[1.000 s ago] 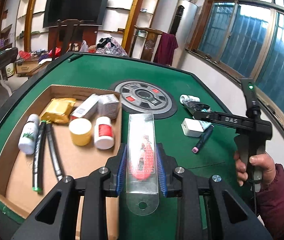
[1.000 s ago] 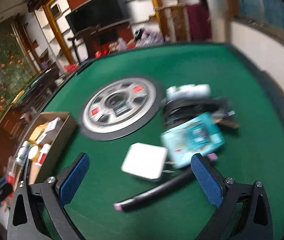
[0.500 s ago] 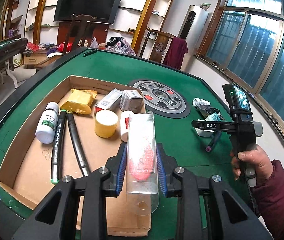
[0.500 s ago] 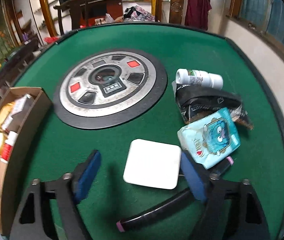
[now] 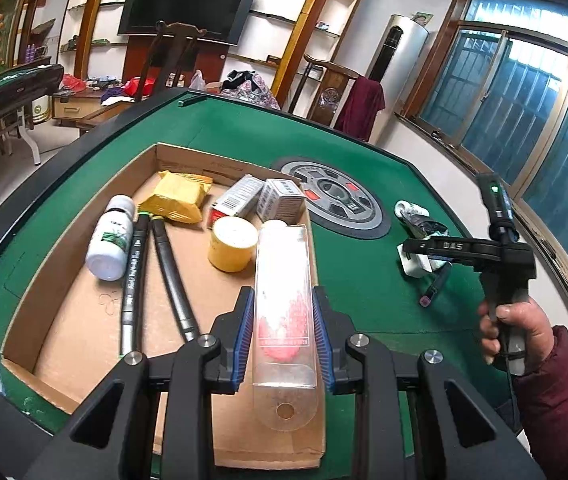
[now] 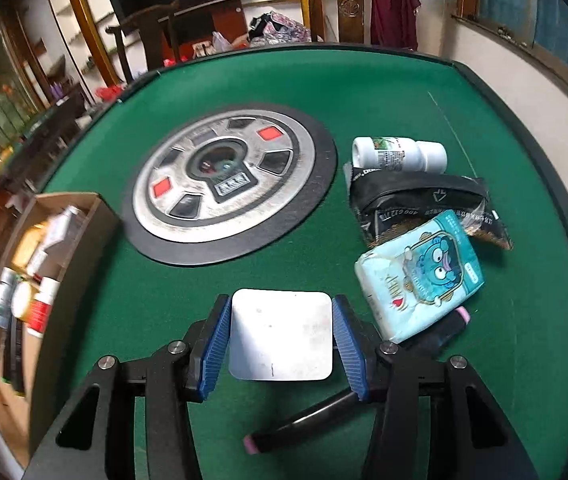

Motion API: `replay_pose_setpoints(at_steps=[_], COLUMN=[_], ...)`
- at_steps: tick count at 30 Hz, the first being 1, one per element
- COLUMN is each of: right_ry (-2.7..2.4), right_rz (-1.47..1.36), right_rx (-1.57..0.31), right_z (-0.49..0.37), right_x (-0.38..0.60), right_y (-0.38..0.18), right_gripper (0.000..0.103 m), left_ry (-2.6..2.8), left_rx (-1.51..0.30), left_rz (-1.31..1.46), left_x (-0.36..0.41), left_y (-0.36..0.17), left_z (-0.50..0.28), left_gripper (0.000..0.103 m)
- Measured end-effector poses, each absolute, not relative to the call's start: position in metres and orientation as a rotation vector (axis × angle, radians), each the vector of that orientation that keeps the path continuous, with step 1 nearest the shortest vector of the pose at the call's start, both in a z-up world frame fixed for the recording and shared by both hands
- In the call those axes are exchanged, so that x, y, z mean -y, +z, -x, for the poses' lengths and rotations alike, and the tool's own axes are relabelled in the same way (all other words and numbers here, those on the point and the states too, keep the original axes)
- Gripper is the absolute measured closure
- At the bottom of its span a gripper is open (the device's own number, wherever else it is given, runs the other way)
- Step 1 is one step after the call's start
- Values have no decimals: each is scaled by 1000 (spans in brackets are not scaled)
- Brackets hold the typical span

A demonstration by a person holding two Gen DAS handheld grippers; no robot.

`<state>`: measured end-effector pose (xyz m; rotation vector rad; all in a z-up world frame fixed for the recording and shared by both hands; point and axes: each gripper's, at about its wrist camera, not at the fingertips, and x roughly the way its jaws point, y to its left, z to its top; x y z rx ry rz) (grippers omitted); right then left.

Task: Organize objects
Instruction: 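Carry the package and charger into the tray and open both grippers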

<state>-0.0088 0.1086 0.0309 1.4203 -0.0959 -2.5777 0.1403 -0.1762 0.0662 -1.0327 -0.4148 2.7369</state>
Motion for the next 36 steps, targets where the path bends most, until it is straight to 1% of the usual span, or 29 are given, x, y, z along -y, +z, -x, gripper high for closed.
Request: replay_pose_setpoints(at_steps=[11,19,26,30,36], right_ry=[-2421,-2242,-2101,-2065,-2079], right_rz=[-1240,-1147,-1207,-1263,-1299], right_rx=[170,128,67,22,-42], right_z=[-18,-45,-58,-53,-43], right_x=[-48,14,65,87,108], right_y=[62,79,59,40,28], right_gripper=[49,48,48,48,48], left_ry=[2839,2872,2864,2834,2843], left_rx=[450,517,516,556,537], left_rz=[1053,1139,1234,1308,1343], left_x=[216,241,248,257,255], left_y=[69,57,43,34,28], left_z=[-154,-153,-146,-136,-128], left_gripper=[76,76,76,76,76])
